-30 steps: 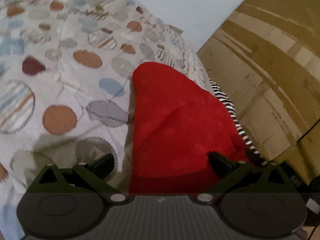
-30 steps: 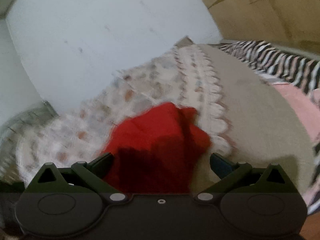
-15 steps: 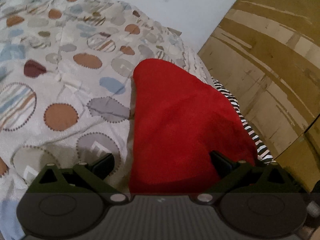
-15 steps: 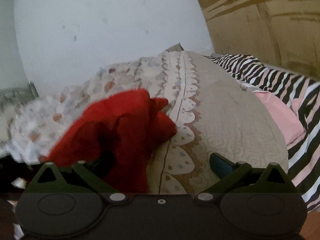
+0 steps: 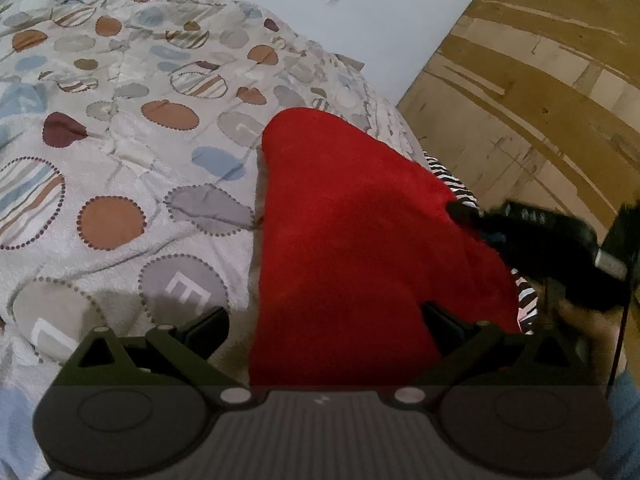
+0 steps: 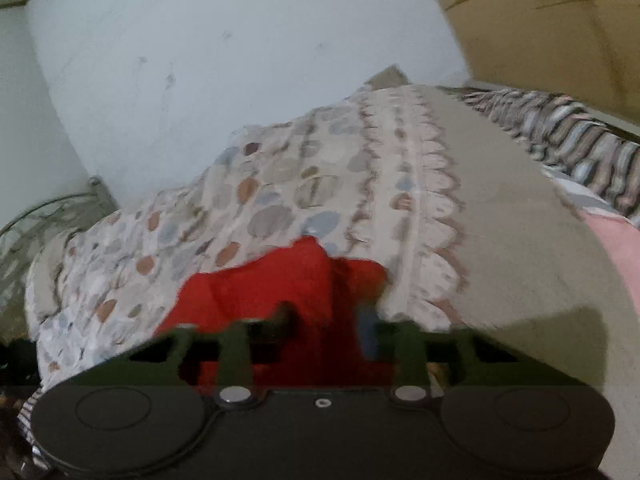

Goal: Fold small clothes

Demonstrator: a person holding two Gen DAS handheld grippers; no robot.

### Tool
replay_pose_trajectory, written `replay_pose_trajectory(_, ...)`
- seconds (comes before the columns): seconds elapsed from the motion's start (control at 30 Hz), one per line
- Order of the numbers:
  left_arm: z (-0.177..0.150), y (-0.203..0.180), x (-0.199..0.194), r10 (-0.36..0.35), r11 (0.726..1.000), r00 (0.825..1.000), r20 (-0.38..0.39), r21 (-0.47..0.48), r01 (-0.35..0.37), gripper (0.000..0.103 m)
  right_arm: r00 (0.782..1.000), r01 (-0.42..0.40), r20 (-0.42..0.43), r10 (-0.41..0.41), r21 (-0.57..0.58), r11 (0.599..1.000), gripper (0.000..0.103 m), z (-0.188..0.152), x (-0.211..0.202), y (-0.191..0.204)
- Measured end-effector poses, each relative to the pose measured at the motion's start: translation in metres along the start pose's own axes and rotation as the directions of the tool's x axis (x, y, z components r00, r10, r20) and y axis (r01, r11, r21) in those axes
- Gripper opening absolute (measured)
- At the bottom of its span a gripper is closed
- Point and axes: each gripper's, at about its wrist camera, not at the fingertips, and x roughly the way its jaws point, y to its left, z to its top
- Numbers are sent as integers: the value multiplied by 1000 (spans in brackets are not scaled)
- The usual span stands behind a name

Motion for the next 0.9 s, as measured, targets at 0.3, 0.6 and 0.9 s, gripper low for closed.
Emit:
replay_pose_trajectory(0.3,-2,-12,5,21,998,1000,5,56,-21,103,997,59,-36,-65,-157,986,19,-5,24,1)
replay_pose_trajectory(0.6,-3,-9,5,13,999,1000,1,41,-13,103,997,-61,-39,66,114,992,86,1,7,-29)
replay_pose_trajectory(0.9,15,-15,-2,36,999,999,-5,37,-36,103,997,-21,-81,21,-8,1000,76,-23,23,-22)
